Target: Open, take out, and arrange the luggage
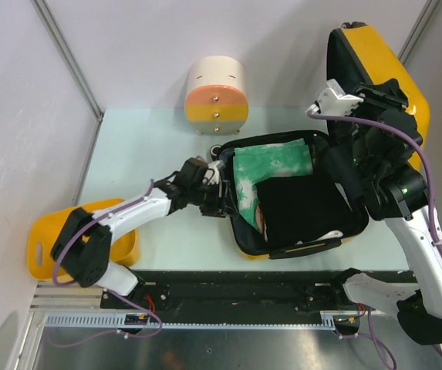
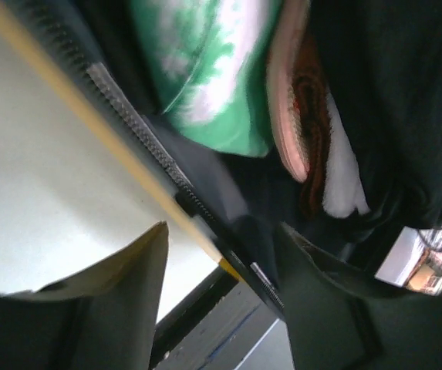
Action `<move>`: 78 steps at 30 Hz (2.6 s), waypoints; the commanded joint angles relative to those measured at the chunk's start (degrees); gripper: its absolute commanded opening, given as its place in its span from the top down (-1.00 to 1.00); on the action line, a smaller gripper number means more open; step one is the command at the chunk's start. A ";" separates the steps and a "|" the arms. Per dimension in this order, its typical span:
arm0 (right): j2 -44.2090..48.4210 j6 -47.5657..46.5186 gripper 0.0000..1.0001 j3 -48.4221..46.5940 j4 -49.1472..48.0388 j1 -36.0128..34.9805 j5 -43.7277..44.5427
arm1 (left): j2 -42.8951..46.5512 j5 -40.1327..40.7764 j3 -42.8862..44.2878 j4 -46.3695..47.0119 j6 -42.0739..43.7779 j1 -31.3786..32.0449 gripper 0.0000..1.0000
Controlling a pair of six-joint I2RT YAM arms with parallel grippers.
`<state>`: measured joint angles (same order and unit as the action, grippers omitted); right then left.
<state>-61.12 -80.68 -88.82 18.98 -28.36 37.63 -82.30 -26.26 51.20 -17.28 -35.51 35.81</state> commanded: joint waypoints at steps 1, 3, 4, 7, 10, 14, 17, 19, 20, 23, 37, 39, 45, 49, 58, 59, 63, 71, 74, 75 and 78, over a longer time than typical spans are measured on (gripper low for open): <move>2.15 -0.35 1.00 -0.22 -11.07 5.40 -0.62 | -6.71 -2.56 6.62 3.65 -0.26 2.59 -0.04; 2.06 -0.26 1.00 -0.13 -11.68 7.43 -1.67 | -11.27 -3.71 8.64 4.79 -0.44 3.12 0.35; 1.97 -0.18 1.00 -0.22 -11.77 8.66 -2.98 | -12.61 -4.23 11.26 5.06 -0.44 3.12 0.45; 1.71 0.18 1.00 -0.22 -12.56 13.76 -6.41 | -17.88 -4.85 17.76 6.03 -0.35 3.39 0.80; 1.18 0.53 1.00 -0.48 -13.62 20.52 -10.88 | -21.93 -4.76 24.00 6.47 -0.79 3.74 1.00; -1.01 4.38 1.00 -2.06 -14.50 30.10 -17.40 | -25.36 -4.06 29.74 7.25 -0.53 5.75 1.00; -3.47 7.29 1.00 -2.06 -16.34 37.13 -21.97 | -28.61 -3.45 33.87 8.75 -1.93 6.02 1.00; -5.66 10.63 1.00 -1.89 -18.45 41.09 -25.05 | -29.93 -1.87 36.76 9.45 -2.02 5.94 0.99; -6.37 11.42 1.00 -1.89 -20.28 41.80 -25.58 | -31.41 -1.43 37.56 10.50 -2.28 5.94 1.00; -10.06 14.14 1.00 -2.59 -25.47 43.82 -26.99 | -34.32 -0.37 41.43 11.56 -3.07 5.41 0.99; -27.64 20.65 1.00 -12.26 -41.74 43.83 -29.63 | -43.56 6.04 57.25 14.37 -1.15 -0.39 1.00; -29.48 21.27 1.00 -12.78 -43.67 42.69 -29.89 | -43.56 7.62 57.35 14.82 -0.97 -1.18 1.00; -33.35 21.89 1.00 -15.51 -47.81 39.00 -30.07 | -41.89 11.22 54.81 17.01 -2.20 -4.96 1.00; -35.37 21.89 1.00 -17.62 -49.83 36.81 -30.16 | -39.08 12.46 50.94 21.84 -2.64 -7.33 0.99; -28.62 23.82 1.00 -11.31 -50.71 30.91 -29.98 | -31.08 9.48 37.85 23.60 -4.83 -6.99 1.00; -26.44 24.34 1.00 -10.42 -50.54 30.30 -30.68 | -30.12 9.30 36.35 23.87 -4.84 -6.81 0.99; -21.08 26.01 1.00 -6.03 -48.43 28.54 -31.56 | -26.60 7.54 28.98 24.13 -5.71 -6.11 0.99; -17.36 27.59 1.00 -1.80 -47.02 28.00 -33.41 | -20.09 7.54 22.54 22.38 -4.84 -4.09 1.00; -20.78 30.84 1.00 -2.67 -49.65 32.74 -35.86 | -21.05 8.50 22.89 22.20 -4.92 -2.94 1.00; -21.84 32.59 1.00 -3.46 -51.92 35.19 -36.56 | -21.67 9.03 23.94 22.20 -5.53 -2.59 1.00; -26.67 36.89 1.00 -6.97 -54.48 38.20 -39.38 | -24.65 10.08 26.83 22.20 -7.20 -2.06 1.00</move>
<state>-82.63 -52.38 -91.44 -26.30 5.74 4.75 -108.84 -12.27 74.02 4.62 -41.12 32.25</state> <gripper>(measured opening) 0.040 0.073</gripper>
